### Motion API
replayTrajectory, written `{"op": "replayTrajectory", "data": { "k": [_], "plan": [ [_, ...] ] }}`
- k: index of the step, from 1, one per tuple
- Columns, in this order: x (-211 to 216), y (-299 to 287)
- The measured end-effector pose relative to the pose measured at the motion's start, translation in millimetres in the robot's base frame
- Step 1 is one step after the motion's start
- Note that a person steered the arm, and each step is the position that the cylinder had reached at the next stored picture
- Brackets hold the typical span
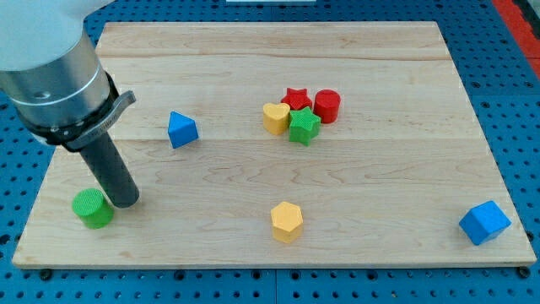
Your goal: Move green circle to the bottom left of the board
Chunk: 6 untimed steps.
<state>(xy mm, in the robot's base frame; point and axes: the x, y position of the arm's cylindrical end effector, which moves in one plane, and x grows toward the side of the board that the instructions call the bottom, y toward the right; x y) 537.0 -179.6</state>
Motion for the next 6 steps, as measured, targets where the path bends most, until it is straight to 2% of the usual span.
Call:
{"op": "replayTrajectory", "data": {
  "k": [4,6],
  "plan": [
    [3.0,-75.1],
    [5.8,-85.0]
  ]
}}
